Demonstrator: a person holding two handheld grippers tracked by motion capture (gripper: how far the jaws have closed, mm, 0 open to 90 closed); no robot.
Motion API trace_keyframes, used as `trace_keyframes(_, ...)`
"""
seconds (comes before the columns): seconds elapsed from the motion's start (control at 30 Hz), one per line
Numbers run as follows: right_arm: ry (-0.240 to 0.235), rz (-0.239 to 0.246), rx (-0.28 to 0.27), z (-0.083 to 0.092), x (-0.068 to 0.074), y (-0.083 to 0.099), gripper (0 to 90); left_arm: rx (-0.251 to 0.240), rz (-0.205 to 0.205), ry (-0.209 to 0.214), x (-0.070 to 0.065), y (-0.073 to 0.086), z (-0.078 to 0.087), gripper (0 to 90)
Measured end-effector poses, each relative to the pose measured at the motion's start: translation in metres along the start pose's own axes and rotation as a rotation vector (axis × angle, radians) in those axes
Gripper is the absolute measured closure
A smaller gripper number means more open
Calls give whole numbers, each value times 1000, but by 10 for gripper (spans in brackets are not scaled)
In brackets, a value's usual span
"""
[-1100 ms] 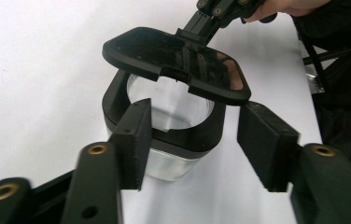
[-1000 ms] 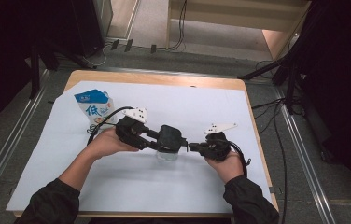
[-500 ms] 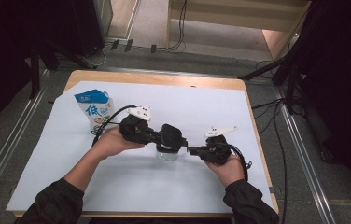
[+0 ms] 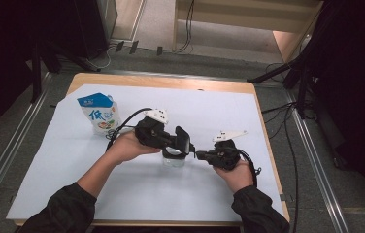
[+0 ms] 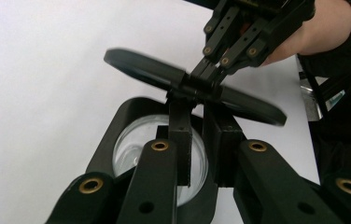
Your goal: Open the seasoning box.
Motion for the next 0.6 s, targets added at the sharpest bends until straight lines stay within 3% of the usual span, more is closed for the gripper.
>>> trace_keyframes(0.6,7,0,-13,-1,-1,-1,900,35,26,18,3,-18,-24,828)
Point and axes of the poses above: each handheld gripper's, and its own axes: z roughly backward along the jaws, y roughly out of its underside, x roughly to its left, the point moved 6 cm from there along -z, roughly forward along the jaws, and after that the axes turned 2 degrees about x, right-handed, at the moved point
